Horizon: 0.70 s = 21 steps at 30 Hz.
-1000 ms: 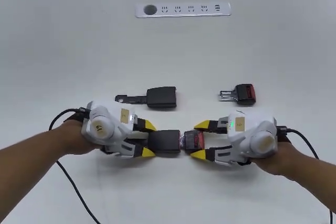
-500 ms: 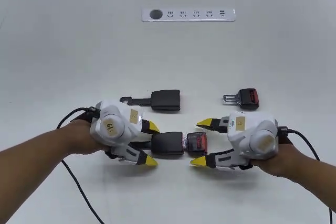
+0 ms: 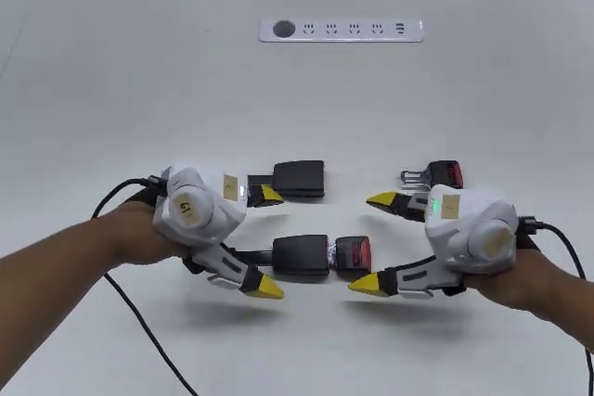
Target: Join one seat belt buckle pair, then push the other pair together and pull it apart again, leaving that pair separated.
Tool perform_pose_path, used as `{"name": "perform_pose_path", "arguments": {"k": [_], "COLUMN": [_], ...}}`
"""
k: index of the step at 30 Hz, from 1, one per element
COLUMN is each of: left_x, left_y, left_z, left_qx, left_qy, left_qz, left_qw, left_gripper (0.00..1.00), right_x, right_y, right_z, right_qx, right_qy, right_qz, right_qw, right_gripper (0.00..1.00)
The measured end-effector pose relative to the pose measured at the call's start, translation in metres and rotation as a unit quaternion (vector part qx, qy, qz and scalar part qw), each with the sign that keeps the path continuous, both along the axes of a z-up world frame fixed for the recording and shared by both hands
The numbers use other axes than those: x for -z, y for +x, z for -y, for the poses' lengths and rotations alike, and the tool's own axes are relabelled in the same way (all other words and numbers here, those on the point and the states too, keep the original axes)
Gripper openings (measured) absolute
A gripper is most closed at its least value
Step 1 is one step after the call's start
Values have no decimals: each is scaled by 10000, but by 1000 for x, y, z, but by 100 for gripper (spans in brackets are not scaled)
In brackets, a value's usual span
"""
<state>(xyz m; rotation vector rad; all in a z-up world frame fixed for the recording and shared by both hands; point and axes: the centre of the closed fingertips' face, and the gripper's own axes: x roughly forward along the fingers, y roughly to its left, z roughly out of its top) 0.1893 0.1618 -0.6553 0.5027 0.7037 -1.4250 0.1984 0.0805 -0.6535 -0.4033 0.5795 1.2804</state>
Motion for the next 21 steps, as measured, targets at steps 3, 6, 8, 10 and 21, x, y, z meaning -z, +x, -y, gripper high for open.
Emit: {"name": "perform_pose_path", "arguments": {"k": [3,6,8,10,21], "left_x": [-6,-11,-13,-13,-15], "left_y": [6,17,23,29,66], "left_z": [0,-3,-4,-6,-7], "left_qx": [-80,-165,-206,-236,-181], "left_qy": [-55,-61,-82,-64,45], "left_qz": [-13,85,110,126,357], "left_qw": [10000,9998,9997,9996,9992], "left_gripper": [80,80,80,80,82], "right_x": [-4,-10,-12,-13,-13], "right_y": [9,20,30,39,79], "right_z": [9,22,32,43,89], "right_qx": [-6,104,177,242,439], "right_qy": [-92,-68,-98,-140,-312], "right_qz": [121,125,189,210,84], "right_qw": [9999,9998,9996,9994,9985], "right_gripper": [74,74,76,75,79]}}
